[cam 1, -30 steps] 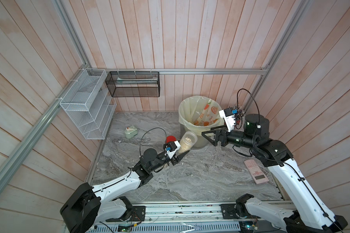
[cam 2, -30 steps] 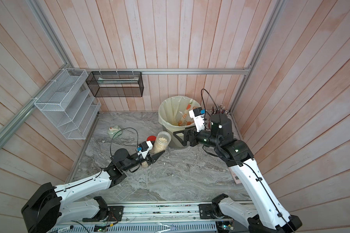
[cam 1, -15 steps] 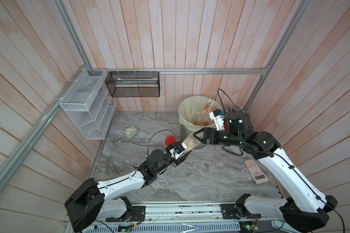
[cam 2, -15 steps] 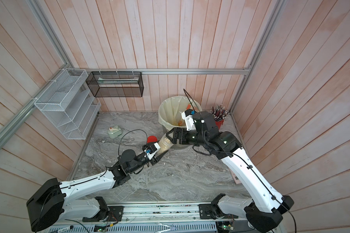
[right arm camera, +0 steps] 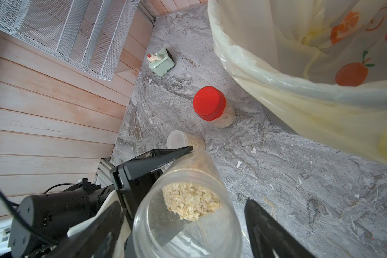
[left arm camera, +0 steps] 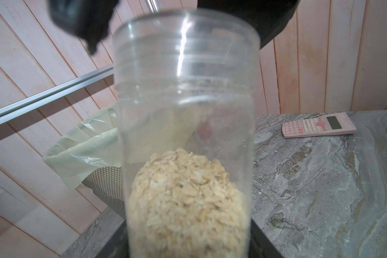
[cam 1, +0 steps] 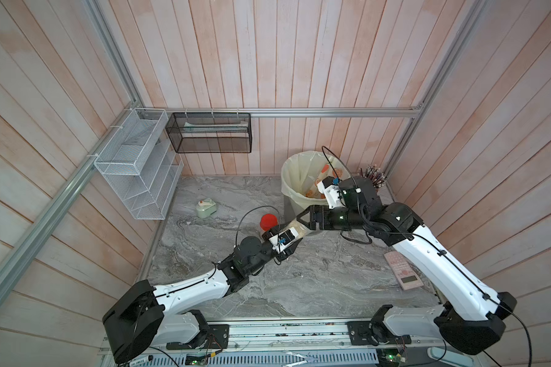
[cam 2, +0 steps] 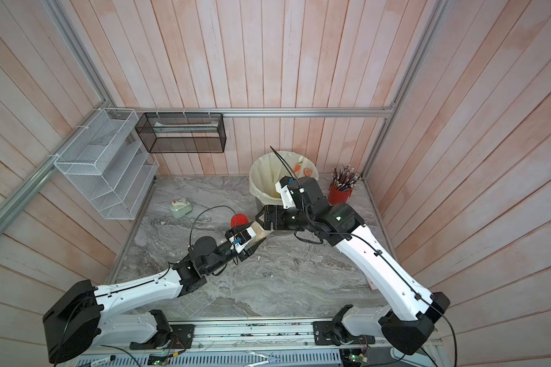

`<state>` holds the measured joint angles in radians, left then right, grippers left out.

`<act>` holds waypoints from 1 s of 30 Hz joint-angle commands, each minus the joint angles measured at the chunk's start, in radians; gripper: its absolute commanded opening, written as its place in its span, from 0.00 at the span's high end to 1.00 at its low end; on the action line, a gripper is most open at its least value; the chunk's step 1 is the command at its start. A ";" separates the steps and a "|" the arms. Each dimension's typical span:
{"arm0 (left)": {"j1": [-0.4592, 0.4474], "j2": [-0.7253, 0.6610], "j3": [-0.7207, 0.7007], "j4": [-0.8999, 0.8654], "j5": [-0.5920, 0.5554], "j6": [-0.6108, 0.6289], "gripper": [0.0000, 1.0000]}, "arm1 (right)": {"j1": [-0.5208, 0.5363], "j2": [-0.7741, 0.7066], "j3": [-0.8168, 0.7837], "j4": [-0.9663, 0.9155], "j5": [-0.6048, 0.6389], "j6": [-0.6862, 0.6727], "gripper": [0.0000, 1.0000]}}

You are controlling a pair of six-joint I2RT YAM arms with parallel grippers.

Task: Empty expired oatmeal from jars
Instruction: Unscrew the lid from the jar.

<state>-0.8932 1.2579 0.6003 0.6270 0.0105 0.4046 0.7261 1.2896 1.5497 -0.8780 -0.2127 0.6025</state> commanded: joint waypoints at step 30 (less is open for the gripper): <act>0.139 -0.092 0.005 -0.041 0.484 -0.232 0.96 | 0.042 -0.059 -0.036 0.045 -0.177 -0.577 0.52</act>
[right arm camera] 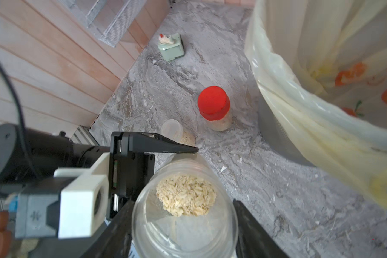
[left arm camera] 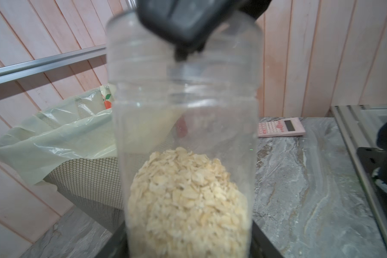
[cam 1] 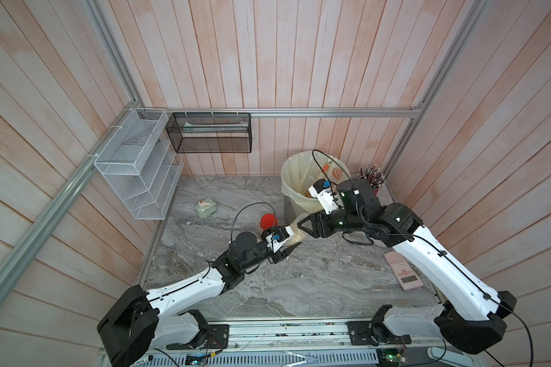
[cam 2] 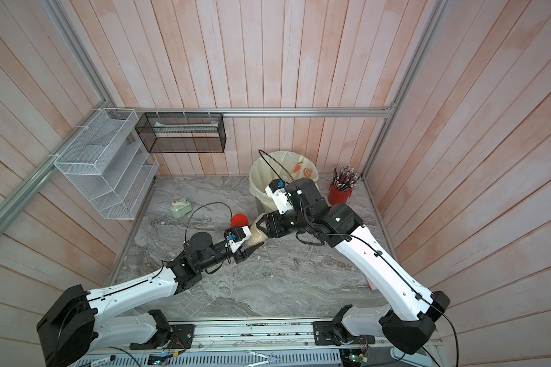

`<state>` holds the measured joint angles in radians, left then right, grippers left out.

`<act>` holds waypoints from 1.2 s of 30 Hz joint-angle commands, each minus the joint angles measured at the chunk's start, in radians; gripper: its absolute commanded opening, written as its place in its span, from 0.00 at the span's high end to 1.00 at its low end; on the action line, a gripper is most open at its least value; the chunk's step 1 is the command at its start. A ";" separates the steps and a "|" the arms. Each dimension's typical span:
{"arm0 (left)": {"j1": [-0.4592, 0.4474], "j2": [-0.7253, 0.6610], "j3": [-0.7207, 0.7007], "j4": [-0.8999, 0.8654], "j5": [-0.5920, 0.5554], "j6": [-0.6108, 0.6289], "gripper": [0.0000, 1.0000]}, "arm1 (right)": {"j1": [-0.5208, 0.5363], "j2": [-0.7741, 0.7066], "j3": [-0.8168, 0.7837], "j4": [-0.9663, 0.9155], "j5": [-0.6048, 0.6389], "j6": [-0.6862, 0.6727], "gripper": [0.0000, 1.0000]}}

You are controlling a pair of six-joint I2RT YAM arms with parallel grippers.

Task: Empty expired oatmeal from jars
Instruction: Unscrew the lid from the jar.

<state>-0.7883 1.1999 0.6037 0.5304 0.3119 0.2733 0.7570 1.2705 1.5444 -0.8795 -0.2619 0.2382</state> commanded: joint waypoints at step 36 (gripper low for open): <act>0.046 0.021 0.021 -0.003 0.358 -0.097 0.98 | -0.154 0.077 0.098 -0.176 -0.260 -0.798 0.55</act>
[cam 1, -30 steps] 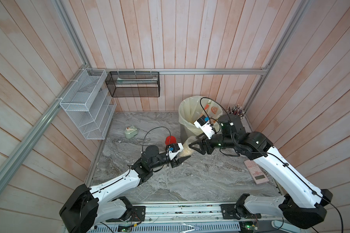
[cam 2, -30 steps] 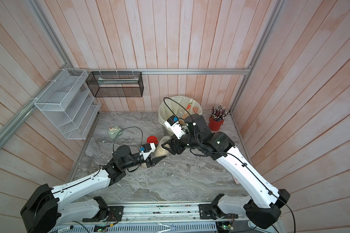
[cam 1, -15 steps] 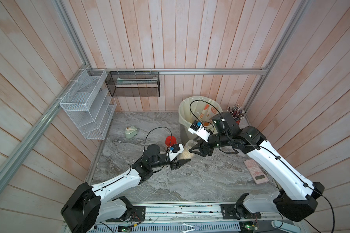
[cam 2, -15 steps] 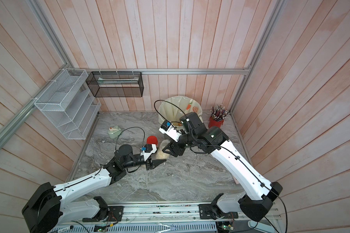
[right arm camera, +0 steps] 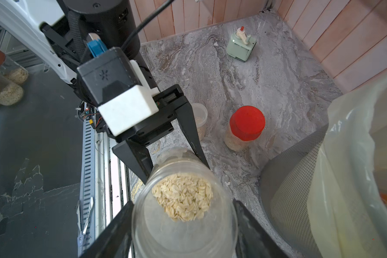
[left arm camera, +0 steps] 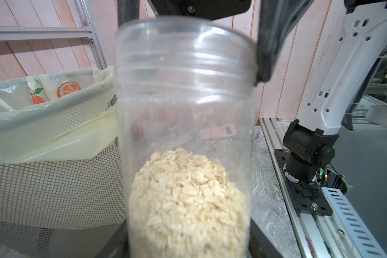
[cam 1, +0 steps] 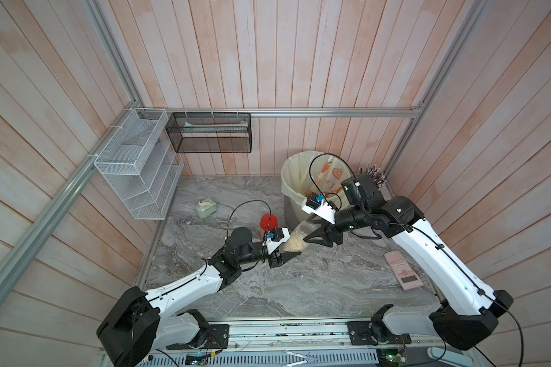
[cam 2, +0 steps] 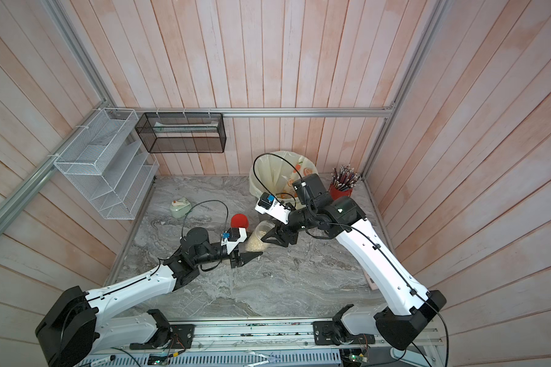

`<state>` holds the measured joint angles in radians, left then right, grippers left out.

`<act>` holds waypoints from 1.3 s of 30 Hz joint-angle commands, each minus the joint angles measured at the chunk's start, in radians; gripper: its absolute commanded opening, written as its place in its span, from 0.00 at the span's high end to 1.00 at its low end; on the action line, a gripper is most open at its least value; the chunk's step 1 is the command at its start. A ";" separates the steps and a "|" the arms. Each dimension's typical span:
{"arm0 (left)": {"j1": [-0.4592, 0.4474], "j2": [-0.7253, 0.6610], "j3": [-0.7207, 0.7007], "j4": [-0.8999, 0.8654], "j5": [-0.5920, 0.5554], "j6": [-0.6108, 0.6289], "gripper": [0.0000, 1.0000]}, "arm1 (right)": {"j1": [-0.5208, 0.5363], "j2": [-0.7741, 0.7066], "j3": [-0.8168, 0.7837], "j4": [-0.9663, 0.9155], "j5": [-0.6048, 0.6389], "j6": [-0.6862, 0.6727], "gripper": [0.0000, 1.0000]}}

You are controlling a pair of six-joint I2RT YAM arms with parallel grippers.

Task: Empty expired oatmeal from jars
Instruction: Unscrew the lid from the jar.

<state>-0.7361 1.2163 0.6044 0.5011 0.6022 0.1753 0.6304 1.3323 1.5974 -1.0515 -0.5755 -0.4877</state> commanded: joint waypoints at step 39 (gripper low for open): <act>-0.006 -0.006 0.014 0.097 -0.031 0.010 0.98 | -0.029 -0.162 -0.167 0.248 -0.067 0.088 0.02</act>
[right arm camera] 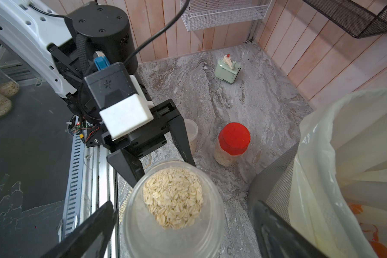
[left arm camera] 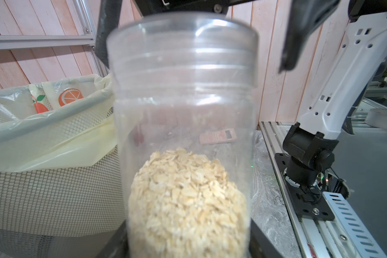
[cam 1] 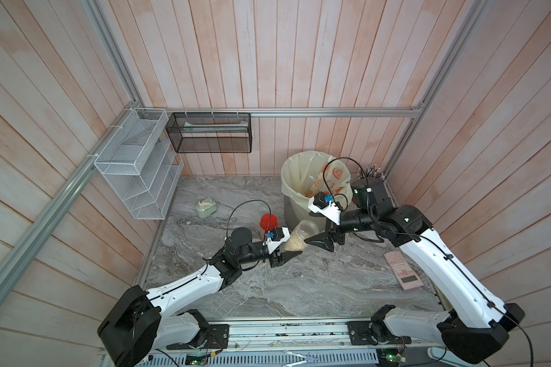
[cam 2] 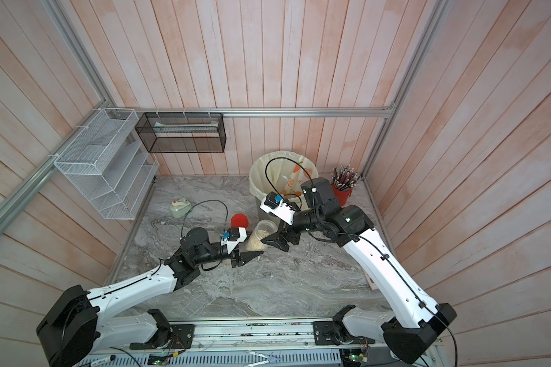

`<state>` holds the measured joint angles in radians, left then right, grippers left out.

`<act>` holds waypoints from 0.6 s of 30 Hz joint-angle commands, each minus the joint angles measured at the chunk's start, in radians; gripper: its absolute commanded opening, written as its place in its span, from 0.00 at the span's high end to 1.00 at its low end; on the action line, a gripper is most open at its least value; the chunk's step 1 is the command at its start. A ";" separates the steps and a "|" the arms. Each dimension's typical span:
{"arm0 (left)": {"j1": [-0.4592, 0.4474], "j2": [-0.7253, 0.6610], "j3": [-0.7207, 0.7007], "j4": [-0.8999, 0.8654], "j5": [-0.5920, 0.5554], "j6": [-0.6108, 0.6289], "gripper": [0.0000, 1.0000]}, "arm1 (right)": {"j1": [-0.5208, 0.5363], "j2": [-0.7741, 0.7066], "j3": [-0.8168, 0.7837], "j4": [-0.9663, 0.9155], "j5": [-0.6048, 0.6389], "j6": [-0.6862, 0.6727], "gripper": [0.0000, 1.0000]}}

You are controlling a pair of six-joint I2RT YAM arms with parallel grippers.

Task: Empty expired oatmeal from jars
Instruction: Unscrew the lid from the jar.

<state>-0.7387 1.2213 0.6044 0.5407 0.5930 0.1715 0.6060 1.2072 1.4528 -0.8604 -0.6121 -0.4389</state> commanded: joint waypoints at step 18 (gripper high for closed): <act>-0.015 -0.024 0.016 0.043 -0.237 0.121 0.98 | -0.020 -0.139 -0.036 0.158 0.305 0.788 0.04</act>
<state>-0.7429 1.2156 0.6041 0.5674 0.4088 0.2485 0.5900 1.0470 1.3857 -0.6651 -0.4202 0.1181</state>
